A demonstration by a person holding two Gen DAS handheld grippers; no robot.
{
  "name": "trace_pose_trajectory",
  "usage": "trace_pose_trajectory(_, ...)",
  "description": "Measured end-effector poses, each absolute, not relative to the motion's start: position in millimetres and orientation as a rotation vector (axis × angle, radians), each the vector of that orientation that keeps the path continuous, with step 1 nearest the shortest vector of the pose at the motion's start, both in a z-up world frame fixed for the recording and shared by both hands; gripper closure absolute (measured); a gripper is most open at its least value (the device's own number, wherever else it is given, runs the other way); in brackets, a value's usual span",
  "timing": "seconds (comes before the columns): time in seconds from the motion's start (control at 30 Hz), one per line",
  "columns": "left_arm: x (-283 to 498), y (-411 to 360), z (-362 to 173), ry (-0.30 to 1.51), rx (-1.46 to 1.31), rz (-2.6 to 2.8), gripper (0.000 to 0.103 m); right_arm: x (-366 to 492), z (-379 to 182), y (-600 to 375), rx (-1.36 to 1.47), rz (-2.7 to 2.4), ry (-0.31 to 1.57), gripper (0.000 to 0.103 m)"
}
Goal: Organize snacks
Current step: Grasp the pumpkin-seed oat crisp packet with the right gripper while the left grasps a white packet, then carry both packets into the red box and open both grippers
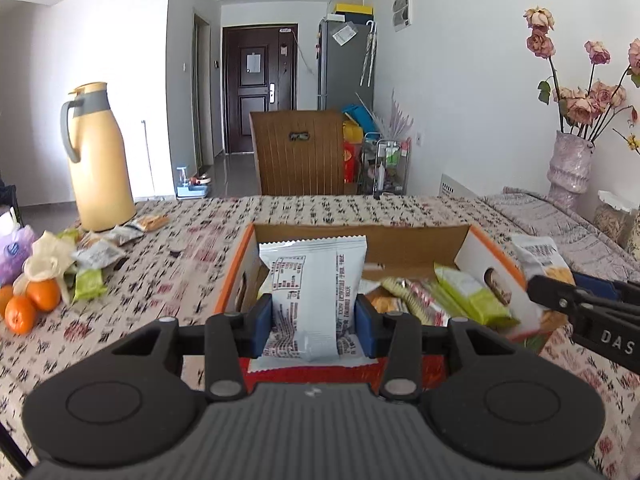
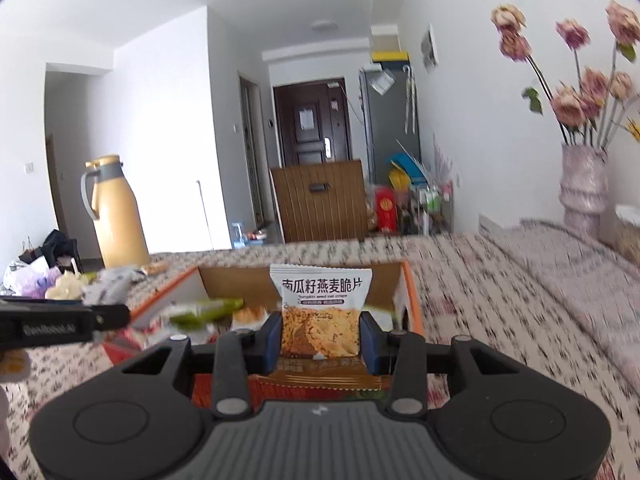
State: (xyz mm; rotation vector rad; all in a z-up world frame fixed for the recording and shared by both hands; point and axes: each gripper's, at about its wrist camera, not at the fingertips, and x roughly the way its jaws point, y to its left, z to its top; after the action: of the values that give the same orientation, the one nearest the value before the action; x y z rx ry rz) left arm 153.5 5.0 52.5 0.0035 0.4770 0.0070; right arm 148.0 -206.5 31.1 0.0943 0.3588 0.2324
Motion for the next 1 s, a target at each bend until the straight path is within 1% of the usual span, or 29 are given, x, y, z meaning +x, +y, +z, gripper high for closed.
trace_pose_trajectory(0.37,194.8,-7.1,52.1,0.465,0.001,0.026,0.06,200.7,36.7,-188.8,0.097,0.256,0.338,0.064)
trace_pose_trajectory(0.6,221.5,-9.1,37.4,0.485,-0.006,0.032,0.06,228.9,21.2,-186.1,0.109,0.248,0.362,0.064)
trace_pose_trajectory(0.8,233.3,-3.9,18.5,0.51,-0.023,0.017,0.06,237.4,3.6,-190.2,0.112,0.252,0.406,0.064)
trace_pose_trajectory(1.0,233.6,4.0,12.5,0.514,-0.046,-0.002,0.06,237.7,-1.1,-183.9,0.093,0.263,0.434,0.064)
